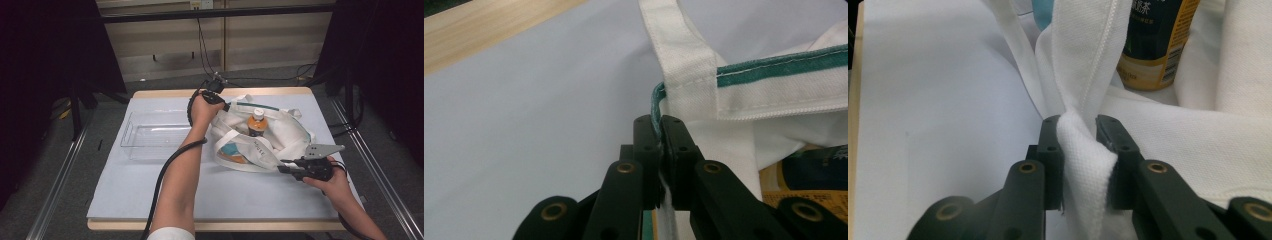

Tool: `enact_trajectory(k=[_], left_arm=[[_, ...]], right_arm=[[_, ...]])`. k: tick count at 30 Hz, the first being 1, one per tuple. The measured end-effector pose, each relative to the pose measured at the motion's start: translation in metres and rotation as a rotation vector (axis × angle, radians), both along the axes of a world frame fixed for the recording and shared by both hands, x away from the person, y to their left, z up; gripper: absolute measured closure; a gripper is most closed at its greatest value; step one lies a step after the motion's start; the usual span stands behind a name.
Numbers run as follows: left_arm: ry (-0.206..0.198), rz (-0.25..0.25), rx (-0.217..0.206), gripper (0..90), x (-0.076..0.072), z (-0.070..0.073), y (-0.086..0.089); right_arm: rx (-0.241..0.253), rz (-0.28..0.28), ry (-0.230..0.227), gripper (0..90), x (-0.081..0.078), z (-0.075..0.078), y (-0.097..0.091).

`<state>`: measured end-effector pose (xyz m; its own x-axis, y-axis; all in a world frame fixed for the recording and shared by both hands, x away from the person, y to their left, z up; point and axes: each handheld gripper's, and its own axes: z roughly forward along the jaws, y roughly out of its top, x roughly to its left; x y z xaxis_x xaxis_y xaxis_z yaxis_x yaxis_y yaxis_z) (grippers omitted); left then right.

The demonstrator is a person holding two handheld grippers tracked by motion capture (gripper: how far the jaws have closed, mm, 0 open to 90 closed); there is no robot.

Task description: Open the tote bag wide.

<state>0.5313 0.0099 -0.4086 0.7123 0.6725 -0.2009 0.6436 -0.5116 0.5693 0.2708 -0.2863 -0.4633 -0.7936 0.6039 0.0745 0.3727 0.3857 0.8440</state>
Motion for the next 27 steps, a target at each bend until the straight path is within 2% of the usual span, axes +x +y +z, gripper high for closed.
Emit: enact_trajectory(k=[1,2,3,4,10,14,16,17,18,19,20,22,23,24,25,27], left_arm=[[0.003,0.019,-0.009,86.7,0.000,-0.001,-0.001],[-0.002,0.004,0.005,86.7,0.001,-0.002,-0.001],[0.002,0.037,-0.013,86.8,0.000,-0.003,-0.004],[0.004,0.000,0.026,86.9,0.002,-0.002,-0.003],[0.007,0.017,0.031,87.0,0.004,-0.008,-0.006],[0.012,0.010,0.056,87.0,0.003,-0.013,-0.007],[0.005,0.005,0.054,87.0,0.003,-0.012,-0.007],[0.004,0.033,0.032,87.0,0.001,-0.012,-0.008],[0.004,0.004,0.050,86.9,0.002,-0.011,-0.006],[0.003,0.010,0.039,86.9,0.001,-0.010,-0.005],[0.004,0.046,0.006,86.6,-0.001,-0.010,-0.007],[-0.001,0.009,0.020,86.4,0.000,-0.007,-0.003],[-0.001,0.033,-0.006,86.2,-0.002,-0.006,-0.004],[-0.006,-0.001,0.013,85.7,-0.002,-0.004,-0.002],[-0.018,-0.002,0.015,85.3,-0.003,-0.002,-0.001],[-0.014,-0.015,0.009,81.9,-0.004,0.002,0.001]], right_arm=[[-0.001,0.000,-0.001,75.8,0.000,0.000,0.000],[-0.004,0.002,-0.001,76.5,0.000,0.000,0.000],[-0.017,0.003,0.000,77.0,-0.001,-0.001,0.001],[-0.025,0.008,0.000,77.4,-0.001,-0.002,0.001],[-0.039,0.013,0.008,78.5,-0.001,-0.005,0.002],[-0.047,0.005,0.012,78.3,-0.001,-0.007,0.003],[-0.043,0.005,0.014,77.9,0.000,-0.008,0.003],[-0.038,0.001,0.014,77.6,0.000,-0.008,0.003],[-0.033,0.001,0.018,77.3,0.000,-0.008,0.002],[-0.032,0.003,0.019,76.9,0.000,-0.008,0.002],[-0.028,-0.003,0.022,76.1,0.000,-0.007,0.002],[-0.017,-0.005,0.028,75.4,0.001,-0.006,0.001],[-0.020,-0.008,0.023,74.4,0.000,-0.005,0.001],[-0.020,-0.009,0.026,73.2,0.001,-0.003,0.000],[-0.022,-0.014,0.020,72.0,0.001,-0.003,0.000],[-0.023,-0.017,0.018,70.0,0.000,0.000,-0.001]])
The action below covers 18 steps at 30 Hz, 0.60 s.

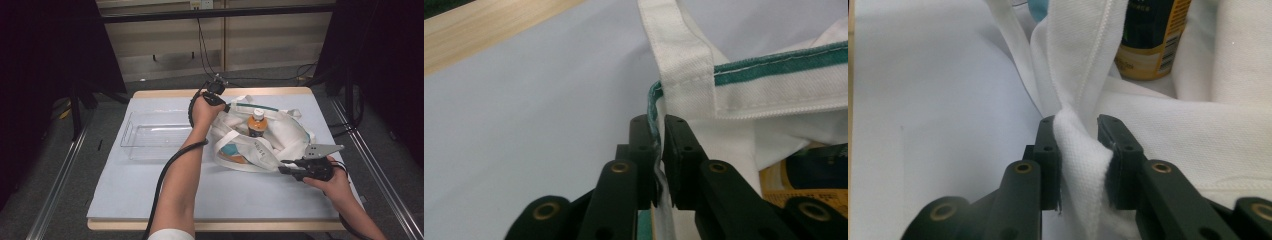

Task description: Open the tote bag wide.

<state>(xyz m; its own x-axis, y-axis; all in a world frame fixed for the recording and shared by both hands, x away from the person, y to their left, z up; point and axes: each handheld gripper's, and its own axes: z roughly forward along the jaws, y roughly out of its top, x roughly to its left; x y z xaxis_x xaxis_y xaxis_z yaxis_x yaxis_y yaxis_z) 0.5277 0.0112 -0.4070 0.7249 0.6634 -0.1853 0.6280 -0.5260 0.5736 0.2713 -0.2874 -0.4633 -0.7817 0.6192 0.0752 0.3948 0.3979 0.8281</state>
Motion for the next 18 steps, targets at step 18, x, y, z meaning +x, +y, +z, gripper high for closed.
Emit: enact_trajectory(k=[18], left_arm=[[-0.013,-0.051,-0.070,59.5,-0.012,0.024,0.005]], right_arm=[[0.024,-0.063,0.024,36.7,-0.001,0.028,-0.010]])
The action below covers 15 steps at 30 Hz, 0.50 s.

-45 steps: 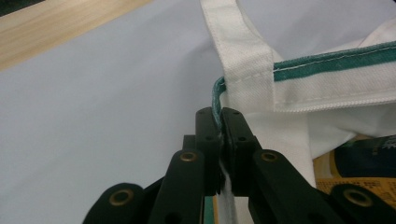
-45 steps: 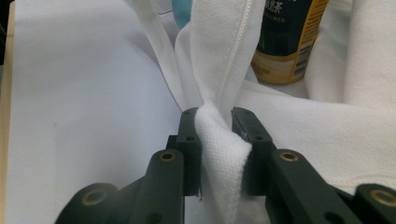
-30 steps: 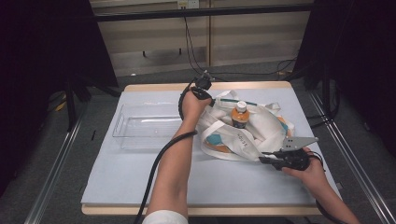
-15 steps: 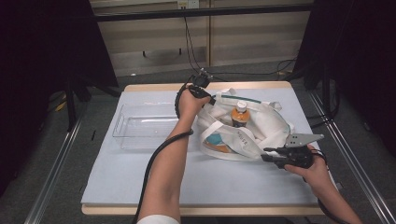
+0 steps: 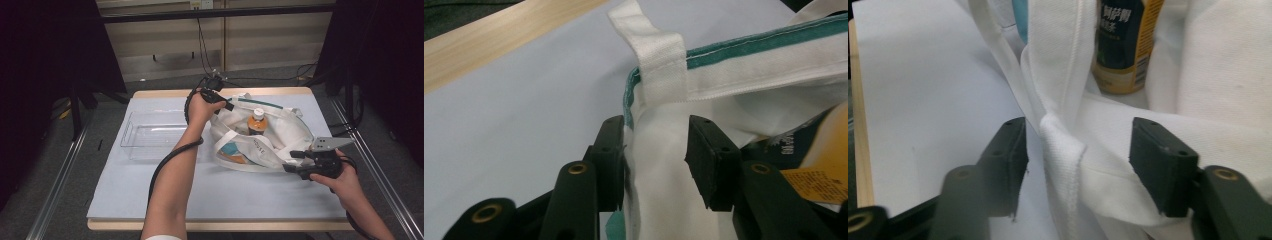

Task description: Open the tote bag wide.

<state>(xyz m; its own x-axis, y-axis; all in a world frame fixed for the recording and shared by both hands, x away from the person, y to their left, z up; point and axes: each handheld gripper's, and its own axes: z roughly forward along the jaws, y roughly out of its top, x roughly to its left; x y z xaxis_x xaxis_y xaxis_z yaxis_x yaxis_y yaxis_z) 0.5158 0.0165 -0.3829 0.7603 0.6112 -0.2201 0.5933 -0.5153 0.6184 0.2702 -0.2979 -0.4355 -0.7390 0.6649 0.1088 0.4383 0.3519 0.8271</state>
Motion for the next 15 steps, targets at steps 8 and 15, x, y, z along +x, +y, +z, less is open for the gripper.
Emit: enact_trajectory(k=[8,15], left_arm=[[-0.014,-0.025,-0.005,54.4,-0.007,0.010,0.005],[-0.044,-0.026,0.003,46.6,-0.008,0.021,0.012]], right_arm=[[0.027,-0.042,0.015,29.9,0.000,0.010,-0.008],[0.025,-0.050,0.013,26.9,0.005,0.016,-0.009]])
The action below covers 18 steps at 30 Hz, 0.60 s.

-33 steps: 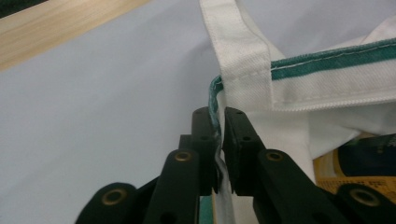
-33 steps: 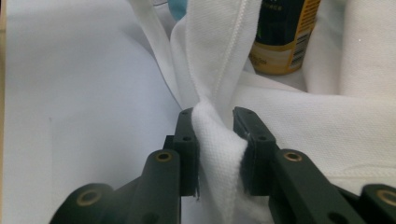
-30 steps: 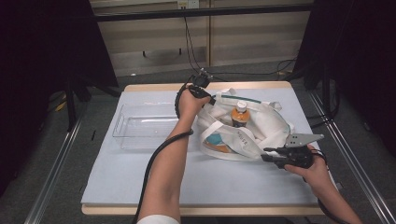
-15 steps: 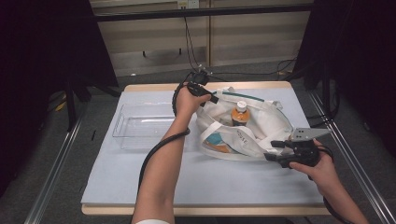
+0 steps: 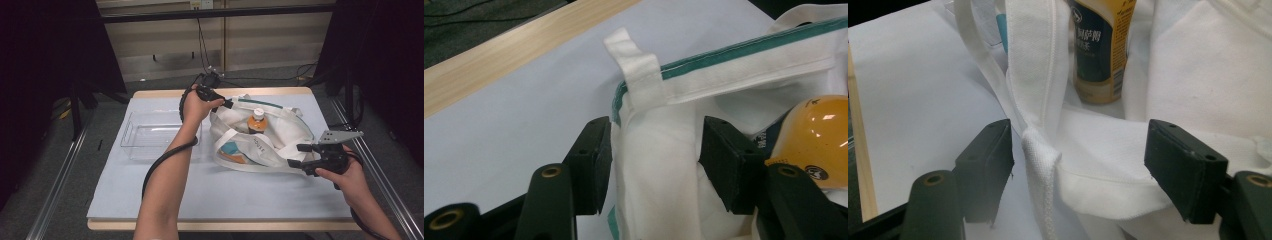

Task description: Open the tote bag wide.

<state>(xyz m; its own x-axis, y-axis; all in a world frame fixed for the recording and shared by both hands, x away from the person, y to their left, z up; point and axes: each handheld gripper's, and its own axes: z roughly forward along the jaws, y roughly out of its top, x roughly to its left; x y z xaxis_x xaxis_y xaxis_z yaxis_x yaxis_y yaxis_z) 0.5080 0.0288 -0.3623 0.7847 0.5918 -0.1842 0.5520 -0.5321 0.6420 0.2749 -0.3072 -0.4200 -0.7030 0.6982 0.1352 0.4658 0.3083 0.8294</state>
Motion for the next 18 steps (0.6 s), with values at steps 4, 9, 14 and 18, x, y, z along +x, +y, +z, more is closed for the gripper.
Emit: enact_trajectory(k=[4,9,14,18], left_arm=[[-0.007,-0.018,-0.009,45.5,-0.003,0.008,0.004],[-0.008,-0.023,-0.028,44.4,-0.010,0.012,0.007],[-0.010,-0.046,-0.022,43.4,-0.014,0.015,0.009],[-0.011,-0.049,-0.036,42.1,-0.018,0.017,0.009]], right_arm=[[-0.008,-0.006,-0.003,25.7,0.003,0.004,0.001],[-0.014,-0.012,-0.009,24.3,0.008,0.010,0.001],[-0.015,-0.025,-0.015,23.7,0.012,0.015,0.001],[-0.019,-0.035,-0.009,22.5,0.015,0.017,0.001]])
